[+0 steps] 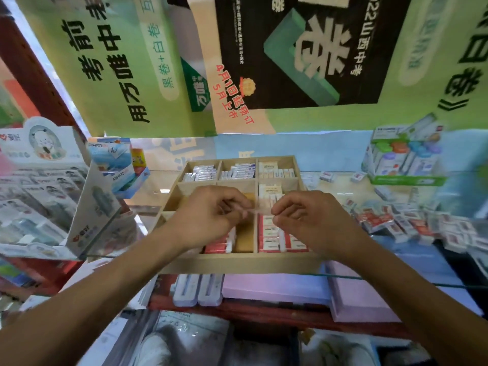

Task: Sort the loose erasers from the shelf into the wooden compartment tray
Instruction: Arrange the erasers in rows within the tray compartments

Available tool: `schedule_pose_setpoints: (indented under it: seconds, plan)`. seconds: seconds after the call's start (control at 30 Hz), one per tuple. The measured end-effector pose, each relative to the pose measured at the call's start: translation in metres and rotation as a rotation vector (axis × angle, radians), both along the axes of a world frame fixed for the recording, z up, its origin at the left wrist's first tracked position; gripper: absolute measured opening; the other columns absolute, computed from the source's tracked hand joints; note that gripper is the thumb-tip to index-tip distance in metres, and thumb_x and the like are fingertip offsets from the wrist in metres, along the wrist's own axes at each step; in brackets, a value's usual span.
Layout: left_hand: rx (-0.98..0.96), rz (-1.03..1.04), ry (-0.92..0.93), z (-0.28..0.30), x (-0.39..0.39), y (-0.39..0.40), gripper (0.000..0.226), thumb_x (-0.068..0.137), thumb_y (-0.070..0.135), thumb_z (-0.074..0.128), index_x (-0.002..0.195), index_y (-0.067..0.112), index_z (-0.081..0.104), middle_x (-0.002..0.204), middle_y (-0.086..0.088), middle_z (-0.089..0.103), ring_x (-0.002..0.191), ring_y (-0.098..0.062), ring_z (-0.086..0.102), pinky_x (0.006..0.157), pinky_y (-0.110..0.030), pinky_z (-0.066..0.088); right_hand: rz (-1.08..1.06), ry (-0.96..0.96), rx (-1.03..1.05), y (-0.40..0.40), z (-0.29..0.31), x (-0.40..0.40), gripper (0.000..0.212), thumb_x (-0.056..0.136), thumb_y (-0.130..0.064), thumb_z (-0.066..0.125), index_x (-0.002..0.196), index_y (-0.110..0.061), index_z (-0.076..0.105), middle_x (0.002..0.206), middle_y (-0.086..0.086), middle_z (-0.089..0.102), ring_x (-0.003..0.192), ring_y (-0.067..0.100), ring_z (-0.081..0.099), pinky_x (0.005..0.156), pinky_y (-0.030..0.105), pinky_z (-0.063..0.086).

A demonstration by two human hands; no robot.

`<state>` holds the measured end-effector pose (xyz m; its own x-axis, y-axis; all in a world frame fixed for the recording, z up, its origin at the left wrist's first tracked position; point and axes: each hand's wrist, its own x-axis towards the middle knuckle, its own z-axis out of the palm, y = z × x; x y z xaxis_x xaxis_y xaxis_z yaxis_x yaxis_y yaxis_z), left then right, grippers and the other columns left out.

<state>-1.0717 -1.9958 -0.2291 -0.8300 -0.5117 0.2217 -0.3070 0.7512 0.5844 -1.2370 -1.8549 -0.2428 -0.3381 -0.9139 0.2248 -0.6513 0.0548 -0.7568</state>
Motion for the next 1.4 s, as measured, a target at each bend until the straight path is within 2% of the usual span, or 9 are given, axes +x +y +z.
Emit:
schedule_pose_setpoints:
  seconds: [0.27,0.37,0.5,0.67,0.83,0.97,1.13,1.3,1.4]
  plan:
    - [0.006,-0.119,-0.053,0.0,-0.102,0.031,0.022,0.085,0.01,0.066,0.087,0.031,0.071,0.085,0.012,0.071,0.08,0.001,0.062,0.069,-0.01,0.045,-0.29,0.065,0.026,0.07,-0.01,-0.091,0.009,0.081,-0.015,0.072,0.087,-0.021,0.071,0.074,-0.013,0.066,0.068,-0.004,0.062,0.062,0.006,0.044]
    - [-0.12,-0.147,-0.109,-0.006,-0.144,0.032,0.015,0.086,0.011,0.065,0.091,0.02,0.074,0.089,0.007,0.072,0.079,-0.003,0.062,0.07,-0.006,0.043,-0.399,0.065,0.006,0.089,-0.015,-0.119,0.009,0.081,-0.014,0.073,0.085,-0.021,0.071,0.078,-0.005,0.07,0.074,0.004,0.065,0.067,0.008,0.047]
    - [-0.344,-0.142,-0.223,-0.013,-0.19,0.022,0.013,0.087,0.02,0.062,0.094,0.02,0.073,0.097,0.003,0.071,0.091,-0.014,0.063,0.078,-0.023,0.046,-0.472,0.037,-0.005,0.106,-0.023,-0.144,0.011,0.081,-0.015,0.072,0.081,-0.025,0.068,0.079,-0.006,0.07,0.076,0.005,0.066,0.068,0.012,0.049]
    - [-0.452,-0.023,-0.527,-0.022,-0.24,-0.009,0.047,0.079,0.026,0.066,0.125,0.019,0.058,0.125,-0.007,0.06,0.115,-0.027,0.054,0.093,-0.035,0.047,-0.521,-0.044,-0.04,0.108,-0.031,-0.157,0.009,0.082,-0.015,0.07,0.08,-0.024,0.069,0.077,-0.007,0.07,0.072,0.006,0.066,0.065,0.019,0.049]
    - [-0.398,0.033,-0.765,-0.034,-0.269,-0.028,0.061,0.069,0.031,0.068,0.126,0.017,0.05,0.12,-0.007,0.06,0.105,-0.029,0.058,0.092,-0.04,0.05,-0.523,-0.049,-0.009,0.103,-0.03,-0.162,0.005,0.084,-0.019,0.068,0.082,-0.024,0.07,0.081,-0.009,0.07,0.073,0.005,0.065,0.066,0.019,0.049]
    - [-0.556,0.007,-0.702,-0.038,-0.278,-0.025,0.044,0.075,0.032,0.07,0.115,0.02,0.056,0.111,-0.001,0.062,0.106,-0.025,0.056,0.111,-0.046,0.027,-0.527,-0.049,-0.005,0.103,-0.028,-0.162,0.007,0.085,-0.019,0.067,0.081,-0.025,0.069,0.08,-0.01,0.07,0.075,0.004,0.064,0.069,0.02,0.051]
    - [-0.387,-0.133,-0.31,-0.02,-0.254,0.005,0.057,0.07,0.03,0.078,0.123,0.022,0.056,0.116,0.001,0.058,0.107,-0.021,0.055,0.091,-0.036,0.046,-0.522,-0.065,-0.024,0.104,-0.026,-0.16,0.006,0.085,-0.018,0.067,0.083,-0.022,0.071,0.08,-0.009,0.07,0.076,0.005,0.065,0.072,0.02,0.052]
    - [-0.402,-0.293,-0.106,0.002,-0.198,0.045,0.058,0.069,0.036,0.071,0.125,0.027,0.058,0.109,0.013,0.054,0.095,-0.001,0.049,0.084,-0.023,0.044,-0.429,-0.262,-0.067,0.096,-0.018,-0.146,0.006,0.084,-0.021,0.069,0.079,-0.022,0.073,0.071,-0.011,0.07,0.071,0.004,0.066,0.072,0.026,0.055]
    - [-0.414,-0.296,-0.057,0.005,-0.164,0.061,0.062,0.068,0.038,0.069,0.126,0.02,0.06,0.114,0.009,0.058,0.099,-0.003,0.051,0.086,-0.019,0.04,-0.306,-0.459,-0.054,0.086,-0.009,-0.127,0.007,0.084,-0.022,0.07,0.082,-0.016,0.073,0.07,-0.006,0.072,0.066,0.01,0.069,0.068,0.033,0.056]
